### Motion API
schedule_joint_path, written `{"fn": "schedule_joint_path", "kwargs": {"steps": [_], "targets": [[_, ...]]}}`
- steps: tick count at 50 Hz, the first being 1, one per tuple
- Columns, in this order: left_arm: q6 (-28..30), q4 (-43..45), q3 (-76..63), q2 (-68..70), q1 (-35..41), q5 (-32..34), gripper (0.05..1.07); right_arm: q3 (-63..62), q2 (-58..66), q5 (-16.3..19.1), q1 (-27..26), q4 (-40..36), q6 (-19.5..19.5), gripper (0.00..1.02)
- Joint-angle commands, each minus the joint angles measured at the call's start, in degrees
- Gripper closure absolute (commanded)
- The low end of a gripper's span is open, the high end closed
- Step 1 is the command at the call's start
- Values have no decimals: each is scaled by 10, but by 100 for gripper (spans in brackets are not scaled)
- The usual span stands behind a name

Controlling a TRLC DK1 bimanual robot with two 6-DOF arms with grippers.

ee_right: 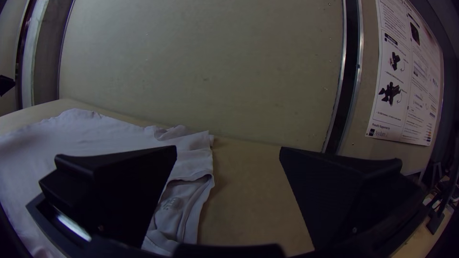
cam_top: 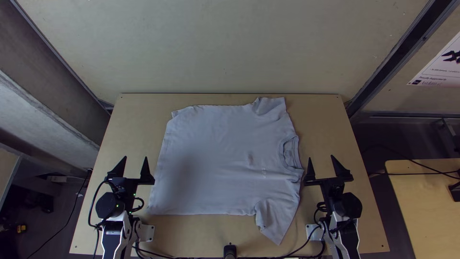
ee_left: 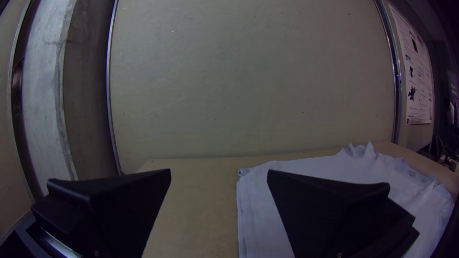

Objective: Fold the t-shirt

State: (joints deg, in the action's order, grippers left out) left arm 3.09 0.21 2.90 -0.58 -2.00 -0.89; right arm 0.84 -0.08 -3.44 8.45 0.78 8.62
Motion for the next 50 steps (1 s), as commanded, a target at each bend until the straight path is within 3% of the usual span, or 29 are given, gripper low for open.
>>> {"fn": "schedule_joint_path", "kwargs": {"steps": [1, 34, 50], "targets": [[8, -6, -27, 6, -1, 3, 10, -5, -1, 0, -3, -10, -3, 4], [-8, -6, -27, 6, 2, 6, 10, -5, -1, 0, -3, -10, -12, 4], [26, 4, -3, 6, -3, -18, 10, 14, -2, -11, -19, 28, 8, 4]]}}
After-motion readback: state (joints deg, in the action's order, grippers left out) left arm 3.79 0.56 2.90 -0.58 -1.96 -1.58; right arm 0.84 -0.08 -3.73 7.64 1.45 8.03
